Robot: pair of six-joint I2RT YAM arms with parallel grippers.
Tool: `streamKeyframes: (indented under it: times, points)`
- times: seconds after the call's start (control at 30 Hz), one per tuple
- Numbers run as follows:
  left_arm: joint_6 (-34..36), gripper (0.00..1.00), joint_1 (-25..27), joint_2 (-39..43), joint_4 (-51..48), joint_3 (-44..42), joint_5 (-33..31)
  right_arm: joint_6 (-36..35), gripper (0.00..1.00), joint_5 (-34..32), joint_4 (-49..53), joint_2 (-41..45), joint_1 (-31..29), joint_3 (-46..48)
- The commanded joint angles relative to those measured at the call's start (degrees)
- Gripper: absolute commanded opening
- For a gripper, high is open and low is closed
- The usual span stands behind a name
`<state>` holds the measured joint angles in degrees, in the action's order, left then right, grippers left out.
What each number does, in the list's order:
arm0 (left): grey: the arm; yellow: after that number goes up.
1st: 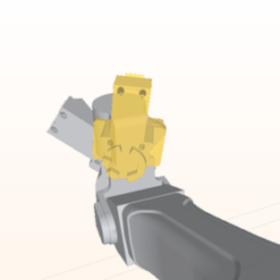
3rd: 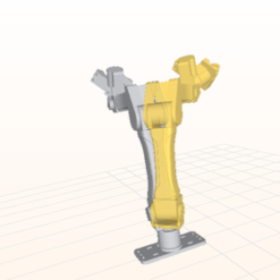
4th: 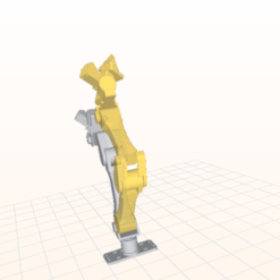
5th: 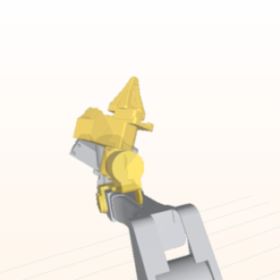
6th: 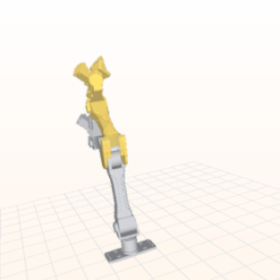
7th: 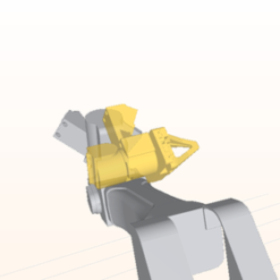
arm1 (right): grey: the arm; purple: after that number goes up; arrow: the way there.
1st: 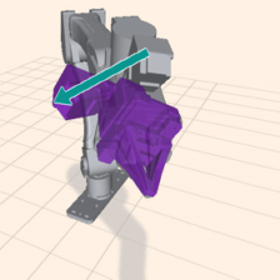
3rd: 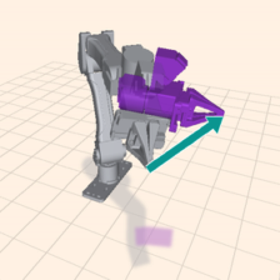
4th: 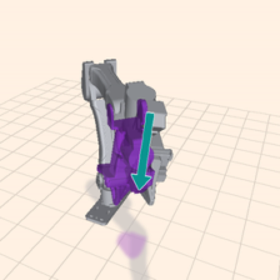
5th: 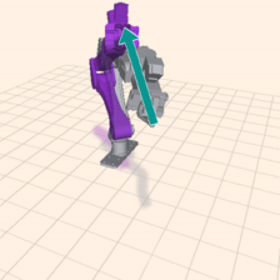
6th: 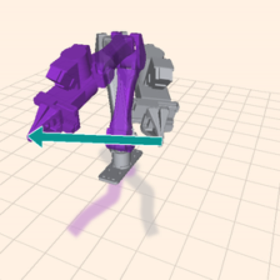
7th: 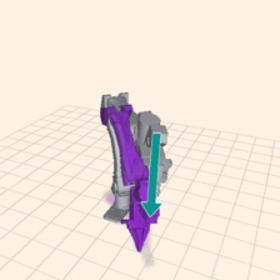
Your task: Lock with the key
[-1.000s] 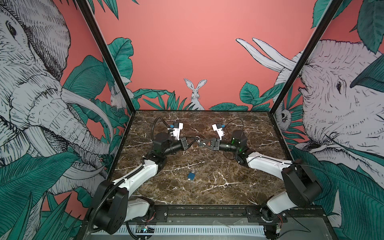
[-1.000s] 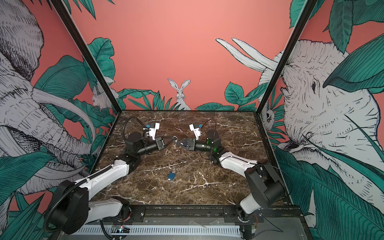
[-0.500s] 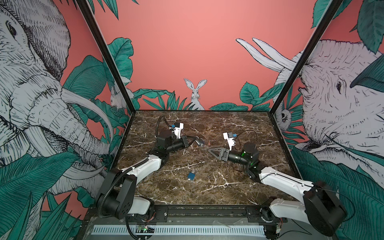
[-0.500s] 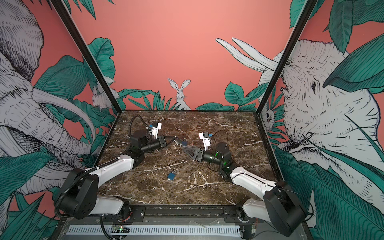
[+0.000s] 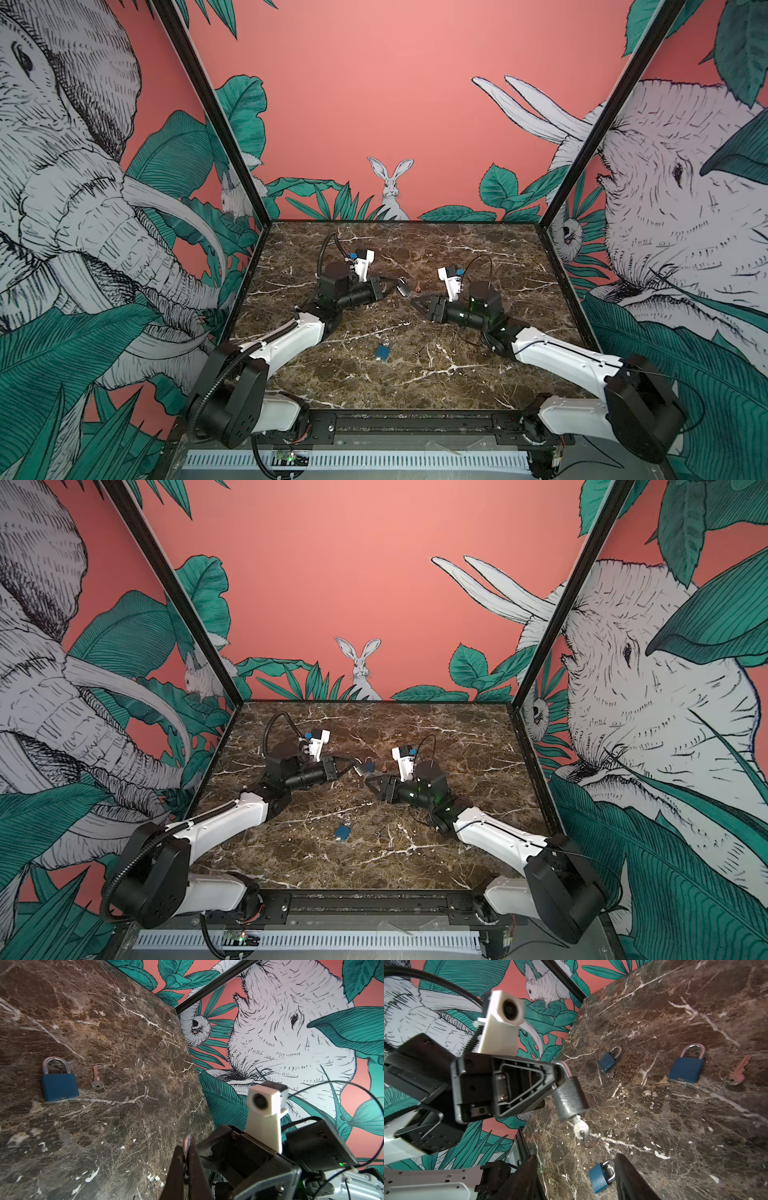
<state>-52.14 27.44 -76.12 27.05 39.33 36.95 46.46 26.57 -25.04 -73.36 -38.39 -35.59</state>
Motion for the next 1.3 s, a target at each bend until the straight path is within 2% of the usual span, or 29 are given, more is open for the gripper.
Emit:
streamKeyframes:
  times: [0.0, 0.37, 0.73, 1.27]
  points:
    - [-0.8, 0.00, 0.3, 3.4, 0.9, -0.6, -0.8, 0.6, 0.58, 0.1, -5.2, -0.7, -0.3, -0.3]
    - [-1.4, 0.00, 1.1, 4.5, 0.9, -1.2, -1.6, 6.6, 0.50, 4.6, -20.3, -4.5, -0.3, 1.8]
    - [-2.3, 0.00, 1.2, 5.0, 2.3, -1.6, -2.0, 6.5, 0.41, 6.2, -22.4, -5.6, -0.3, 1.5]
    - [-5.1, 0.00, 1.4, 4.6, 5.5, -1.5, -1.8, 6.7, 0.37, 7.0, -25.5, -7.2, -0.4, 1.6]
